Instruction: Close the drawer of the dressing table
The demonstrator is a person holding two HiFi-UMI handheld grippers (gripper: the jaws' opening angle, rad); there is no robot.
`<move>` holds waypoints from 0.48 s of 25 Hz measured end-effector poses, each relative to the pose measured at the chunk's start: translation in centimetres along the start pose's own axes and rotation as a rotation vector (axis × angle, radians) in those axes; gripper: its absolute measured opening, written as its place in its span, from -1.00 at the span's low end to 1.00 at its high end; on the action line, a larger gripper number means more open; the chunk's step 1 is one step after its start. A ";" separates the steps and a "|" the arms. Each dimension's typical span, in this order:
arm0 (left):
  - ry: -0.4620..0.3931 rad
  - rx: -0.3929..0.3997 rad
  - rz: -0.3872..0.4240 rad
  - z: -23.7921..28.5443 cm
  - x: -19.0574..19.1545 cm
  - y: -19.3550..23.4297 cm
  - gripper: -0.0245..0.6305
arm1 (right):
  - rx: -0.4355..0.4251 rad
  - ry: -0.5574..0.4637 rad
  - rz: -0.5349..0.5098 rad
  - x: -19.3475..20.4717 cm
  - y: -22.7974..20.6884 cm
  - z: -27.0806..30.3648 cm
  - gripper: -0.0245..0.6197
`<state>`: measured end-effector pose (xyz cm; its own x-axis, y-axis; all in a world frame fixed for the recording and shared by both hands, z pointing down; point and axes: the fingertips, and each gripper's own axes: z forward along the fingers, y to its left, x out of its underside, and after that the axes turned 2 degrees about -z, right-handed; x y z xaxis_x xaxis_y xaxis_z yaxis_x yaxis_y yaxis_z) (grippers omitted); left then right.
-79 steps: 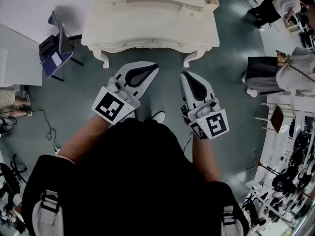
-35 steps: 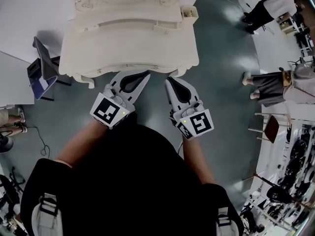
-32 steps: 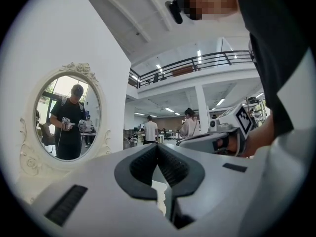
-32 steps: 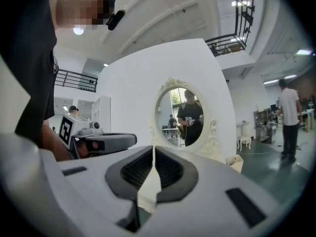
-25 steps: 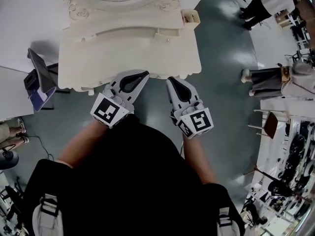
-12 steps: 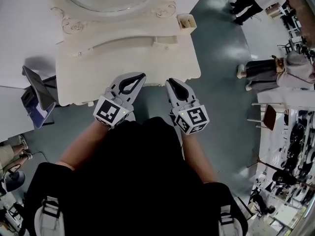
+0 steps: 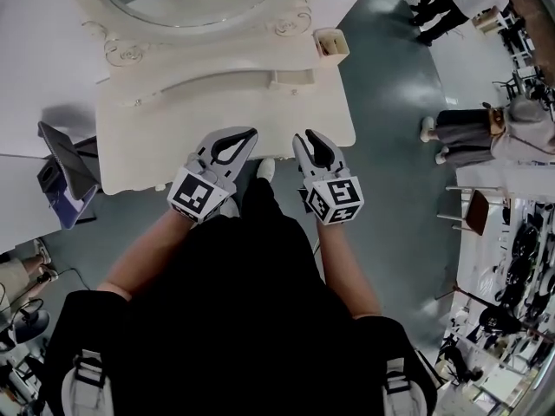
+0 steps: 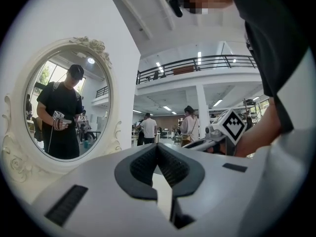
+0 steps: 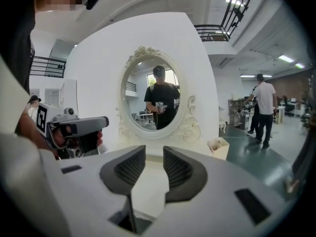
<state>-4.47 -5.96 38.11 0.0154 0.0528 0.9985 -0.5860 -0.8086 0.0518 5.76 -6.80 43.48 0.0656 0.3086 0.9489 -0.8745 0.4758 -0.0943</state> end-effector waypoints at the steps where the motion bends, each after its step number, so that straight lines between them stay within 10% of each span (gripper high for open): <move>1: 0.003 0.003 0.006 0.5 0.1 0.2 -0.96 | 0.006 0.005 0.005 0.2 -0.6 0.6 -0.61; 12: 0.055 0.032 0.012 6.1 2.5 2.3 -0.96 | 0.055 0.112 0.073 4.6 -8.0 7.4 -0.18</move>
<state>-0.83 -11.32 40.80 -0.0363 0.0749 0.9965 -0.5598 -0.8276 0.0418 9.51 -15.28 50.85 0.0510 0.4324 0.9003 -0.9039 0.4033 -0.1425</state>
